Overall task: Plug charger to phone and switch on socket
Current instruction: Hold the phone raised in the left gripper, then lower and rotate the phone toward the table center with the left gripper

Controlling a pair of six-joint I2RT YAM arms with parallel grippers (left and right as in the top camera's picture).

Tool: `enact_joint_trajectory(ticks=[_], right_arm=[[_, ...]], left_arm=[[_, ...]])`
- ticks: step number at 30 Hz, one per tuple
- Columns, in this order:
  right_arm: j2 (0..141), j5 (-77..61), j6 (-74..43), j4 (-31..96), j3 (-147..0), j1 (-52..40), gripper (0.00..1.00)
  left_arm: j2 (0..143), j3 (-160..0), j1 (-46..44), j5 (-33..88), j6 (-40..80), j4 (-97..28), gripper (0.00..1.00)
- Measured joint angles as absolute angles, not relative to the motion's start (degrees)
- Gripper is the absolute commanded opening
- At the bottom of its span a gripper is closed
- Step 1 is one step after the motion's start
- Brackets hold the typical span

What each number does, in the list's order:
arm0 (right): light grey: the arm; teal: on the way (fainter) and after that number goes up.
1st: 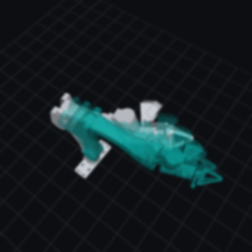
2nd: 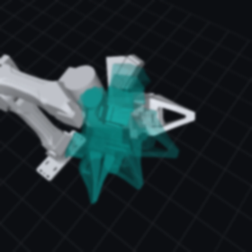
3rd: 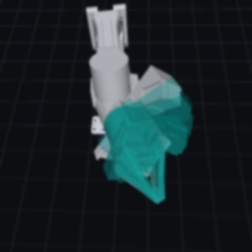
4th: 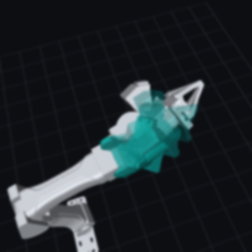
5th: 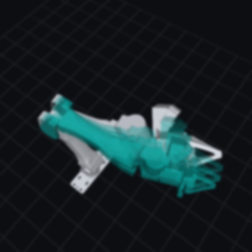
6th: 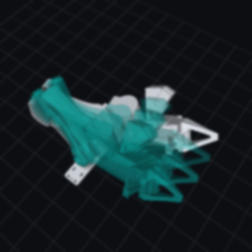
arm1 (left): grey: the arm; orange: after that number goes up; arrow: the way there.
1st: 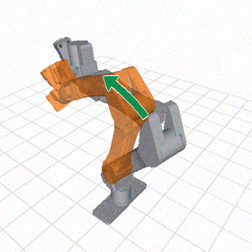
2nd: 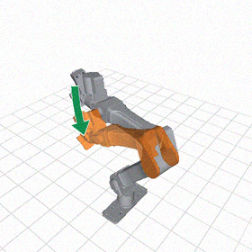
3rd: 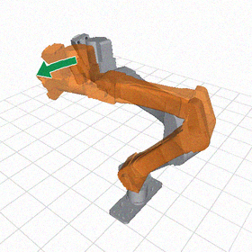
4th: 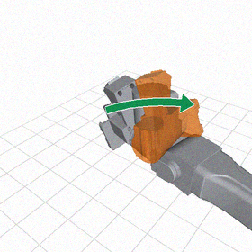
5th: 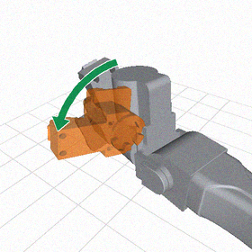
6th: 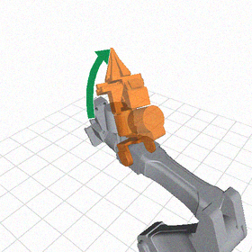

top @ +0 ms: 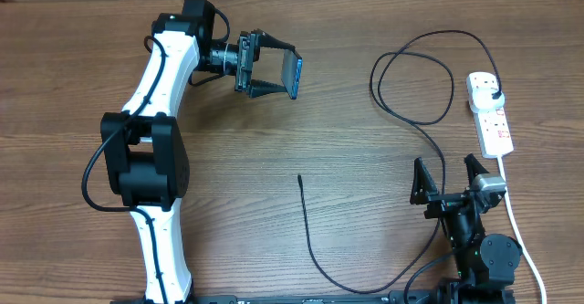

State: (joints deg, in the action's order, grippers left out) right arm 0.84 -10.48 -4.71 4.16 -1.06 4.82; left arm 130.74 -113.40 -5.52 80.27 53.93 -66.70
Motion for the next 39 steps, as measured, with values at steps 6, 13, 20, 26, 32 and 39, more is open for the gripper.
enact_joint_trajectory(ticks=[6,13,20,26,32,39], right_arm=[[0.8,-10.5,-4.7,4.2,-1.1,4.8,1.00],[0.8,-10.5,-4.7,4.1,-1.1,4.8,1.00],[0.8,-10.5,-4.7,4.2,-1.1,4.8,1.00],[0.8,-10.5,-4.7,4.1,-1.1,4.8,1.00],[0.8,-10.5,-4.7,4.1,-1.1,4.8,1.00],[0.8,-10.5,-4.7,4.1,-1.1,4.8,1.00]], left_arm=[[130.7,-113.4,-5.5,79.5,53.8,-66.7,0.04],[130.7,-113.4,-5.5,78.0,53.8,-66.7,0.04],[130.7,-113.4,-5.5,69.9,52.0,-67.1,0.04],[130.7,-113.6,-5.5,54.2,50.4,-72.6,0.04],[130.7,-113.6,-6.0,38.4,49.9,-76.3,0.04],[130.7,-113.6,-8.8,27.0,50.0,-78.0,0.04]])
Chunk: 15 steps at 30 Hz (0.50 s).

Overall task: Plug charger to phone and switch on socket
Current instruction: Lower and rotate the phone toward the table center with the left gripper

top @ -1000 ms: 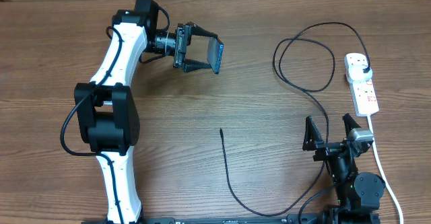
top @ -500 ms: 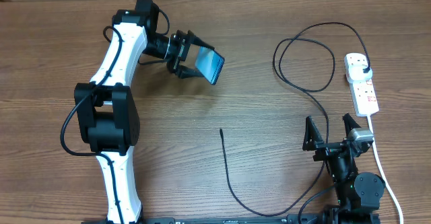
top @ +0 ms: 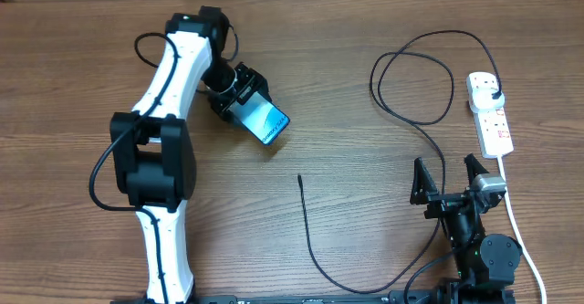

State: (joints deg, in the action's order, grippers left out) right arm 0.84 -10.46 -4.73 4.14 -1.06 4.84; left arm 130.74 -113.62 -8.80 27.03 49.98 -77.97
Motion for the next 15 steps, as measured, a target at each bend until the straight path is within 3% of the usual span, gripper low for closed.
enact_joint_trajectory(ticks=[6,15], right_arm=[[0.8,-10.5,-4.7,4.1,-1.1,4.8,1.00],[0.8,-10.5,-4.7,4.1,-1.1,4.8,1.00]], left_arm=[[130.7,-113.6,-11.7,19.6,52.4,-78.7,0.04],[130.7,-113.6,-12.5,18.0,54.0,-78.8,0.04]])
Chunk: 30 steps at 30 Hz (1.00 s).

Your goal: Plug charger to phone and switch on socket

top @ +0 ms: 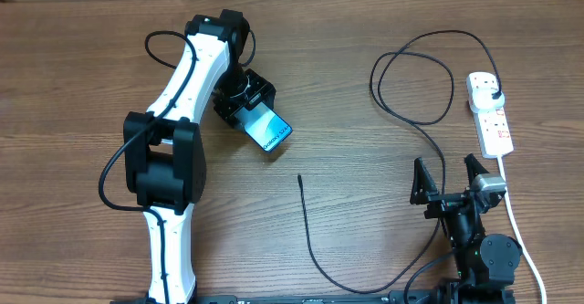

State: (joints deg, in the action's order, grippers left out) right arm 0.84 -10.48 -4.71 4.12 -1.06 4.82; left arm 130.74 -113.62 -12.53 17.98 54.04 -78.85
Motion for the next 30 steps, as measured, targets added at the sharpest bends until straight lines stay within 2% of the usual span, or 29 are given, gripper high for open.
enact_joint_trajectory(ticks=[12,23,30], right_arm=[[0.8,-10.5,-4.7,-0.8,-1.1,4.8,1.00],[0.9,-11.8,-4.7,2.4,-1.1,4.8,1.00],[11.0,-11.8,-4.4,3.4,-8.2,4.8,1.00]], left_arm=[[130.7,-113.6,-12.5,19.9,54.1,-78.8,0.04],[130.7,-113.6,-12.5,19.9,54.1,-78.8,0.04],[130.7,-113.6,-12.5,19.9,54.1,-78.8,0.04]])
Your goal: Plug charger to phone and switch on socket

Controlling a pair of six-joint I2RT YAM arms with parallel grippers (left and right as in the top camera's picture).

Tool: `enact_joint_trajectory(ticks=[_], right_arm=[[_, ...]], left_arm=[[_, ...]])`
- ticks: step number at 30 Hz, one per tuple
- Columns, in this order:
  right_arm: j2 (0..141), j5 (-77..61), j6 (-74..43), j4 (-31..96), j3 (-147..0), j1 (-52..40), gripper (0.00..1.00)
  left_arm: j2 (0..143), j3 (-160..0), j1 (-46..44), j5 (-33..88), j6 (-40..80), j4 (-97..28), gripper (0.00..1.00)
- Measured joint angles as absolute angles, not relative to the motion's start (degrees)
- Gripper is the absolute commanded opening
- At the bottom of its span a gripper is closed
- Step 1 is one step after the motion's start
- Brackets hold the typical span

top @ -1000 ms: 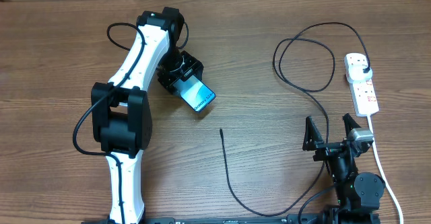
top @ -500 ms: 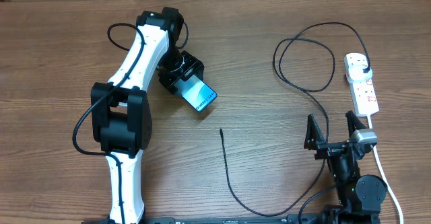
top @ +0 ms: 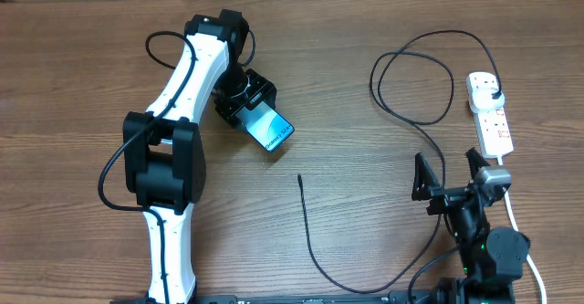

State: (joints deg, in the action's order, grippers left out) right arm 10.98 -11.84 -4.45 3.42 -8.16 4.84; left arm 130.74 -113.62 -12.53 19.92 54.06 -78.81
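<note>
A phone (top: 270, 130) with a blue-lit screen is held by my left gripper (top: 255, 120), which is shut on it at the table's upper middle, the phone's free end pointing down-right. The black charger cable (top: 308, 235) lies on the table, its plug tip (top: 300, 178) just below the phone. The cable loops right and up to a plug in the white socket strip (top: 490, 114) at the right edge. My right gripper (top: 449, 173) stands open at the lower right, empty, near the cable and below the strip.
The wooden table (top: 91, 85) carries only these things. The white lead of the socket strip (top: 514, 217) runs down past the right arm's base. The left arm (top: 169, 140) stretches from the front edge up the left middle.
The left gripper and phone stand as before. The right arm has shifted slightly, its gripper a little further right and raised.
At first my left gripper held the phone on edge near the top middle. Then the phone was lower, screen up, angled down-right. After that it sat a little further right, near the cable's tip, where it remains. The right arm only stirred at the end.
</note>
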Motion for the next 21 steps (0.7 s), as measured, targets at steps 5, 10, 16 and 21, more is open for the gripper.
enact_joint_trajectory(ticks=[5,10,16,21], right_arm=[[26.4,-12.7,-4.4,6.8,-17.2,4.8,1.00],[46.8,-15.7,-3.0,17.0,-31.5,4.8,1.00],[70.5,-21.3,-1.9,28.5,-48.4,4.8,1.00],[80.5,-32.3,-1.7,28.6,-53.0,4.8,1.00]], left_arm=[[130.7,-113.7,-12.5,19.9,54.1,-78.8,0.04],[130.7,-113.7,-12.5,19.9,54.1,-78.8,0.04],[130.7,-113.7,-12.5,19.9,54.1,-78.8,0.04],[130.7,-113.7,-12.5,19.9,54.1,-78.7,0.04]])
